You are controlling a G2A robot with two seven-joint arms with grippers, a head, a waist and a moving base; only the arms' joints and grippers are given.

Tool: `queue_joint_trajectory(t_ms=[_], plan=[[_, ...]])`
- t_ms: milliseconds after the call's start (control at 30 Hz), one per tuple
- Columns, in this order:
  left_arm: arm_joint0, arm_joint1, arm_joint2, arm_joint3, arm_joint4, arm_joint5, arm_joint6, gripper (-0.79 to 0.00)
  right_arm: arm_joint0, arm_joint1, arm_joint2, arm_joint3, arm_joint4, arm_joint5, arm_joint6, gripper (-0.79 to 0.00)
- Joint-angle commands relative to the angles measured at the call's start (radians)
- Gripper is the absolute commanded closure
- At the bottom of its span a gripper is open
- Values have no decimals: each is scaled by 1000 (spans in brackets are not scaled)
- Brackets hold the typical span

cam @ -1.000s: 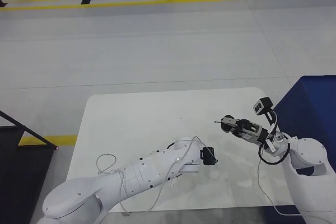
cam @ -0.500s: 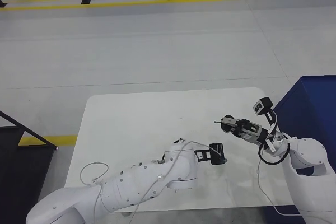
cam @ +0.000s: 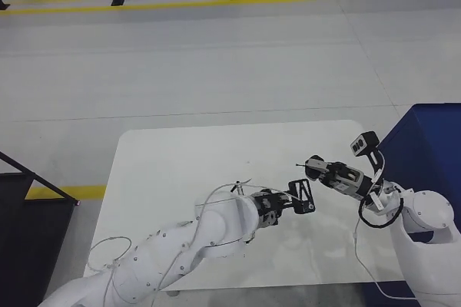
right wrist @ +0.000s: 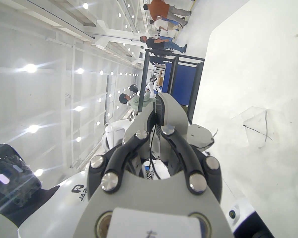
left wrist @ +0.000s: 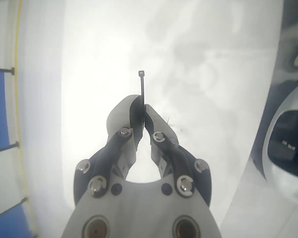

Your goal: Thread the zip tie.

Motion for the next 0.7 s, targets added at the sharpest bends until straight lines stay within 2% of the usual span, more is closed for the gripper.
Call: queue_joint_trajectory(t_ms=[0, 67, 333, 367, 433, 567, 667], plan=[[79, 23, -82, -1, -20, -69, 200, 0, -6, 2, 6, -8, 1, 7, 7, 0], [112, 36, -95, 14, 3, -130, 210, 0, -7, 3, 10, -10, 2, 8, 3, 0], [113, 36, -95, 12, 6, -135, 210, 0, -8, 3, 8, -12, 2, 8, 2, 0], [125, 36, -101, 6, -21, -130, 241, 0, -13, 3, 1, -19, 1, 8, 2, 0], [149, 38, -162, 7, -150, -116, 338, 0, -19, 3, 4, -24, -7, -14, -11, 0], [197, 52, -306, 43, -418, -170, 502, 0, -36, 6, 7, -7, -22, -45, -5, 0], [241, 56, -361, 78, -555, -207, 604, 0, -49, 7, 2, 0, -10, -49, 9, 0]])
